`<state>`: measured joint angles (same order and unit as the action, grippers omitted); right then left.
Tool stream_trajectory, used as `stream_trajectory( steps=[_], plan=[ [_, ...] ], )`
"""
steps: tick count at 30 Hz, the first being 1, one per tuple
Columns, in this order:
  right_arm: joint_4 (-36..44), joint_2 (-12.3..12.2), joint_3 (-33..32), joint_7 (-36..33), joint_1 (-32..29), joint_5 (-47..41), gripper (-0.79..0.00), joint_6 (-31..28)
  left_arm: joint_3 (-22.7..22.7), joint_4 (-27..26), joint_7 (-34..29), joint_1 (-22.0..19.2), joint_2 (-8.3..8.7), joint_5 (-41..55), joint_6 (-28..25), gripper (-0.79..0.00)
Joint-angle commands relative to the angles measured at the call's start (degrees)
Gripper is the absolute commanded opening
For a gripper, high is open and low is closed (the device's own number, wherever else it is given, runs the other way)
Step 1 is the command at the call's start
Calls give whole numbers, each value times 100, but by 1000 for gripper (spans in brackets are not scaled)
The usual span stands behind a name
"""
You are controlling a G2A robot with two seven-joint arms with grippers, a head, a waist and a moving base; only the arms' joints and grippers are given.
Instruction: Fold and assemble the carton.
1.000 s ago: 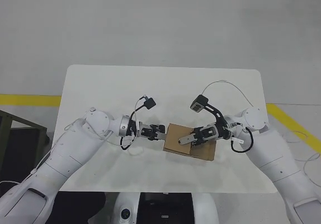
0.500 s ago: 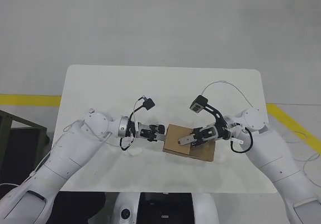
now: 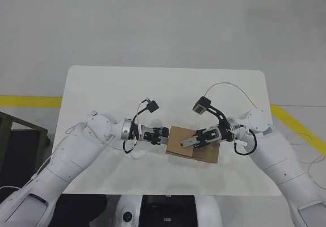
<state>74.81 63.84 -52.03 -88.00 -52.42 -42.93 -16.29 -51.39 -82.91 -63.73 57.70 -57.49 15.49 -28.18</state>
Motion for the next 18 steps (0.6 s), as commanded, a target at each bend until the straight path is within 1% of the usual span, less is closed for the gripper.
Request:
stream_trajectory(
  steps=[1,9,18],
  plan=[
    [3,-1,0,0,-1,-10,-785,0,7,10,4,-11,-8,6,-9,0],
    [-2,-6,14,0,3,-12,-785,0,-62,62,64,-3,-12,9,-107,0],
    [2,-1,61,0,23,-34,-785,0,-268,-29,70,138,47,-99,-86,0]
  ],
)
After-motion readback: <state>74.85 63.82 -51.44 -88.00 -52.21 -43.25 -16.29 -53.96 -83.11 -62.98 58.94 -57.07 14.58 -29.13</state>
